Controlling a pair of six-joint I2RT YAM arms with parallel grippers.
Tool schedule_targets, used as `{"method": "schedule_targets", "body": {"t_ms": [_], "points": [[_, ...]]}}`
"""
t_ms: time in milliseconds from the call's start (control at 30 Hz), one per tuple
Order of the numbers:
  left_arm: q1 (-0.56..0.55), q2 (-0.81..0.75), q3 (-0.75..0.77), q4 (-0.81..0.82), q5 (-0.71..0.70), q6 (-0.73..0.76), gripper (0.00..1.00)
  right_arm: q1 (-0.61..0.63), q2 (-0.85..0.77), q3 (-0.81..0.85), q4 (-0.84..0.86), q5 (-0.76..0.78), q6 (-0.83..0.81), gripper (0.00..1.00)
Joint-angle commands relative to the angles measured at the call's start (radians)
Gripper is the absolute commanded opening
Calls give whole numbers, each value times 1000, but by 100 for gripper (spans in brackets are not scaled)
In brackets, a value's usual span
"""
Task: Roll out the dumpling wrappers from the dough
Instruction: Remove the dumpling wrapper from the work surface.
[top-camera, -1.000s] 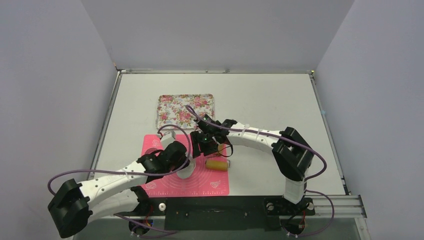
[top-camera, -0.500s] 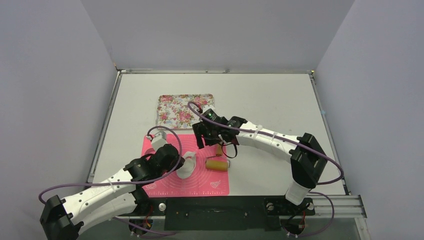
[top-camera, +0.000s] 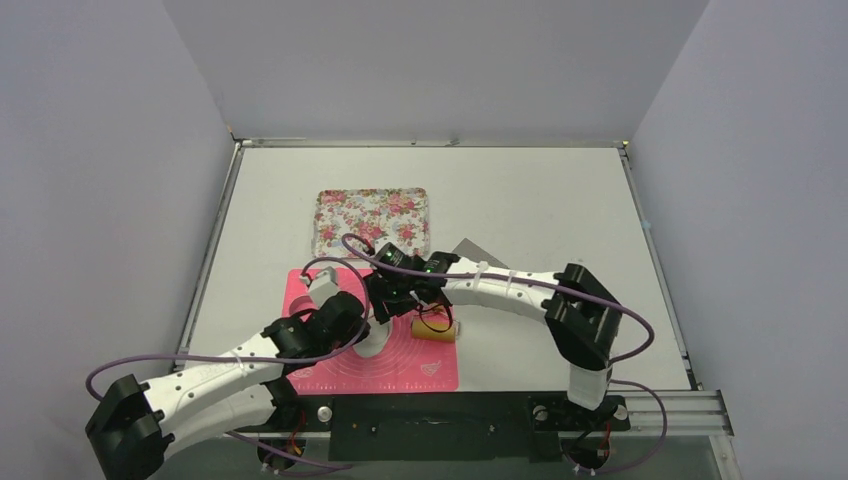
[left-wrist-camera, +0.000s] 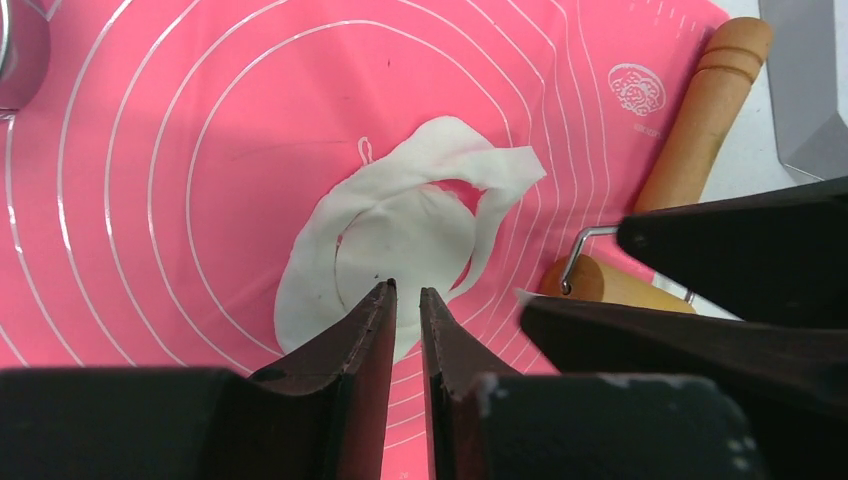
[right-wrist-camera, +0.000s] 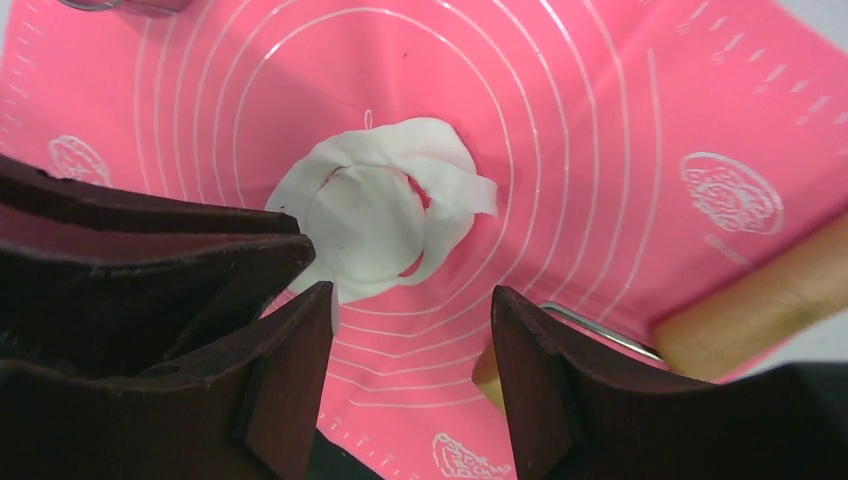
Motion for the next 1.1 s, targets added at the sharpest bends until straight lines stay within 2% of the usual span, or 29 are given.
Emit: {"method": "schedule_targets", "body": {"t_ms": [0,333,767,900,1067], "points": [[-4,51,3,99,-14,-4,14,13,74,70,51,45,78,53],[10,115,-19,181,-4,-13,14,18,156,66,25,201,167,39],[30,113,-35,185,-3,-19,14,39,227,99,40,126,183,34],[38,116,-42,202,-1,-20,14,44,241,95,14,143,198,26],[40,149,-39,242,9,-15,14,44,208,90,-35,205,199,3]]}}
